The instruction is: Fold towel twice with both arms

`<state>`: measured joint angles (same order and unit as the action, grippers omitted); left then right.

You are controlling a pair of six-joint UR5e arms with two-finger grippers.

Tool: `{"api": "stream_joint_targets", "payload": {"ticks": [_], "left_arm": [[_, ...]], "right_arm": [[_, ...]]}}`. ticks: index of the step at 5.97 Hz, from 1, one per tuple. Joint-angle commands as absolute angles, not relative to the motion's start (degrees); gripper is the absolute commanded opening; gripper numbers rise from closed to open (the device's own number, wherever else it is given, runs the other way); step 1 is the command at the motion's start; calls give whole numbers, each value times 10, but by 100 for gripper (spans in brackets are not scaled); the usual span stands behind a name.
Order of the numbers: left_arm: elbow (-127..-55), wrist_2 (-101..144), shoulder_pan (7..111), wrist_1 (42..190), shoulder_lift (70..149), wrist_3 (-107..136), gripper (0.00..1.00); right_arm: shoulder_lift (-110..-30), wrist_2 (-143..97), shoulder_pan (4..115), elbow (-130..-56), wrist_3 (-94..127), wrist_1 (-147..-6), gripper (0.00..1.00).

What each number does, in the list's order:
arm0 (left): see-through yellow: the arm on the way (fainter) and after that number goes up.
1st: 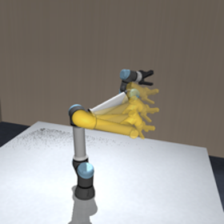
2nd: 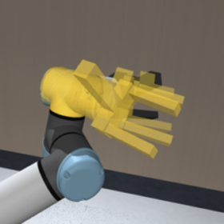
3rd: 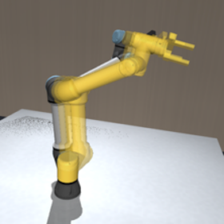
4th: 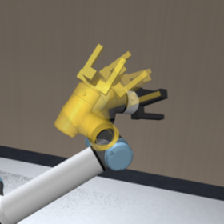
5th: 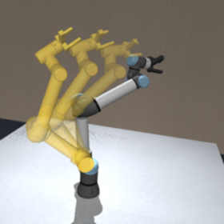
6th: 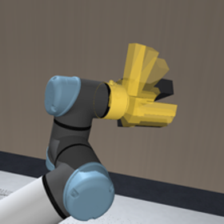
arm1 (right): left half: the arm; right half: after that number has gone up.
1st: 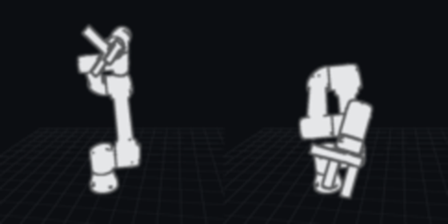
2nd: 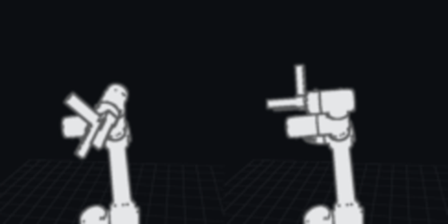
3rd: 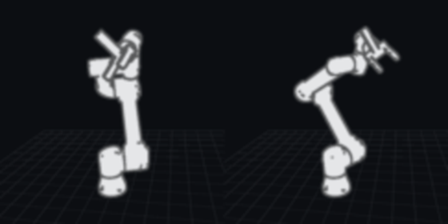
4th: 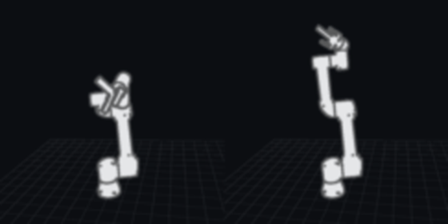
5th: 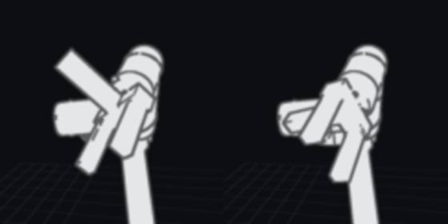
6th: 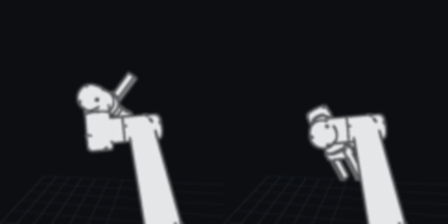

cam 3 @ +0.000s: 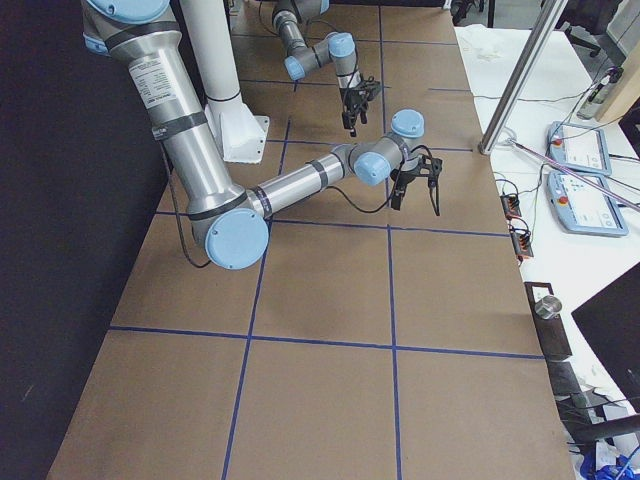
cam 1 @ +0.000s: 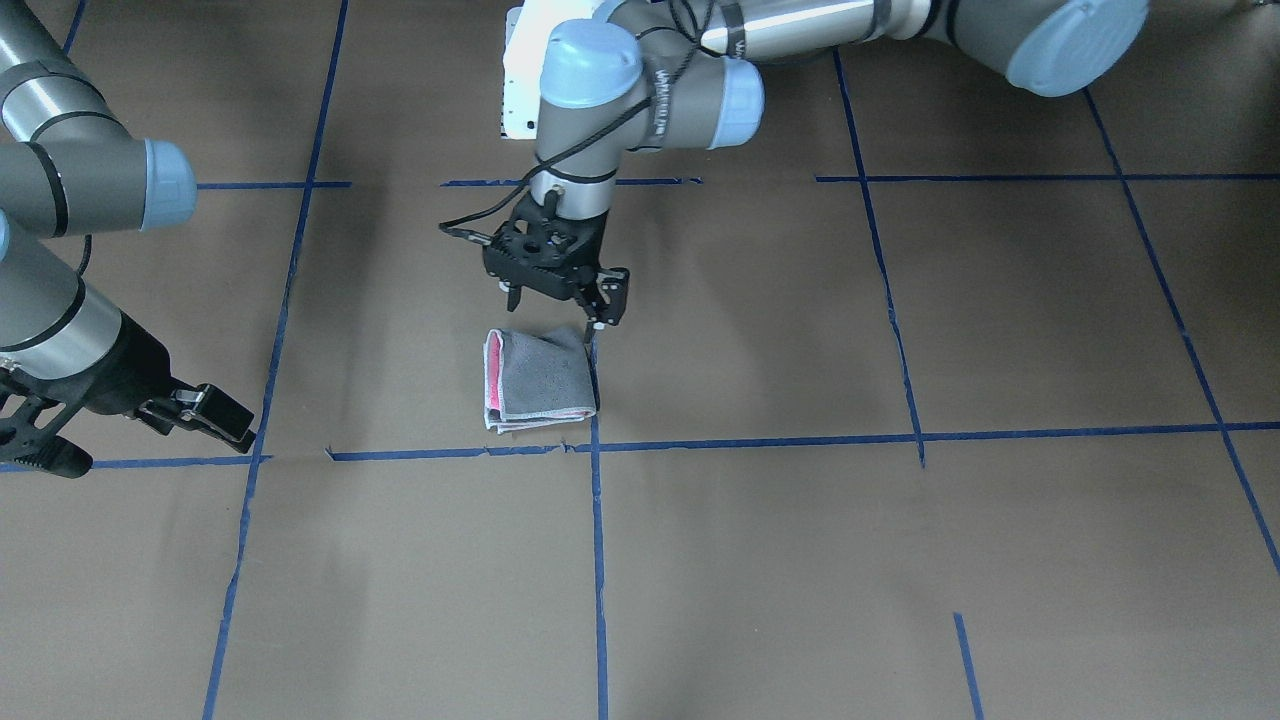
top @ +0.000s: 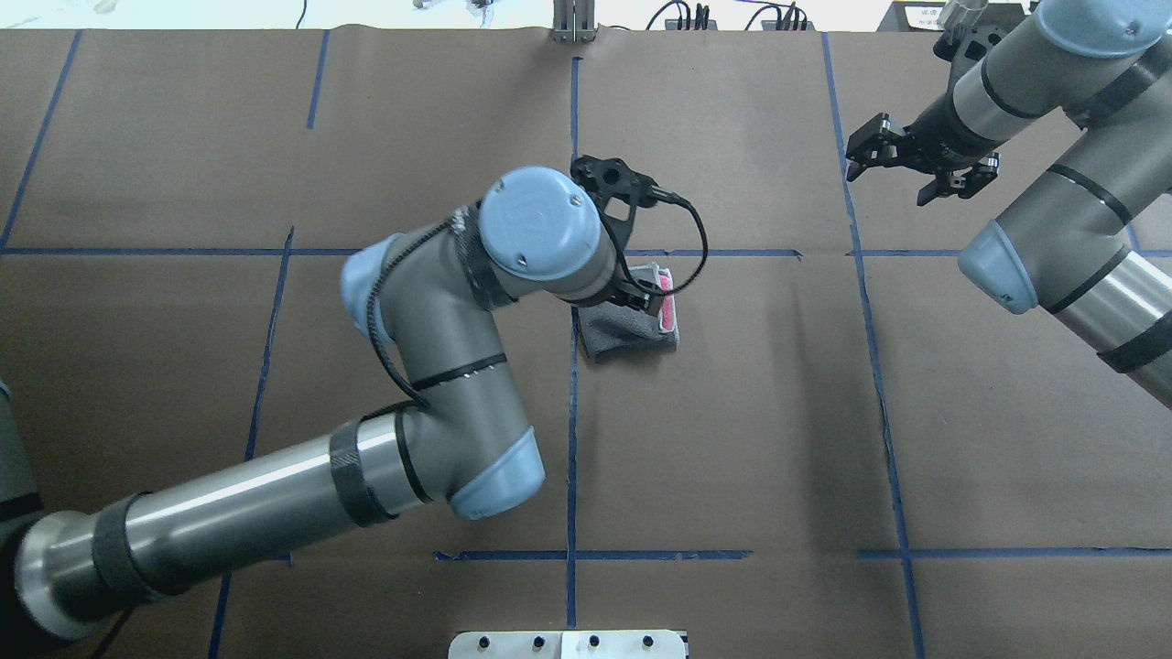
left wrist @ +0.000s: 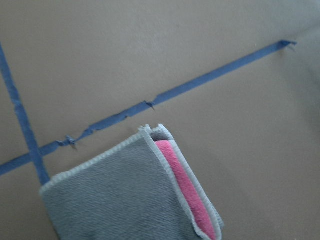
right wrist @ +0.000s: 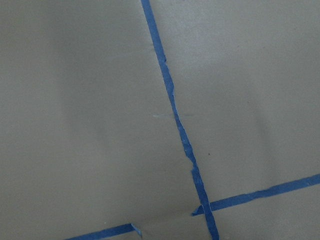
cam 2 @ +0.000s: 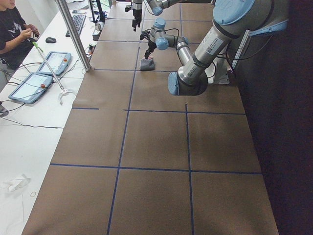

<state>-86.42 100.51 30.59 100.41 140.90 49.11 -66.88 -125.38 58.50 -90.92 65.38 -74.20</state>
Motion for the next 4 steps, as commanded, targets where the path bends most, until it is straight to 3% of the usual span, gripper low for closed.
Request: {"api": "stream_joint_targets", "payload": {"ticks": [1, 2, 4], "left_arm": [[-944, 1104, 393, 917, 1368, 490, 100], [-991, 1178, 459, 883, 1314, 461, 100], [-1014, 1321, 601, 855, 1203, 347, 100]], "right_arm": [[-673, -1278, 607, -920, 634, -750, 100], [-676, -1300, 639, -922, 554, -782, 100], [-732, -1310, 682, -932, 388, -818, 100]]}}
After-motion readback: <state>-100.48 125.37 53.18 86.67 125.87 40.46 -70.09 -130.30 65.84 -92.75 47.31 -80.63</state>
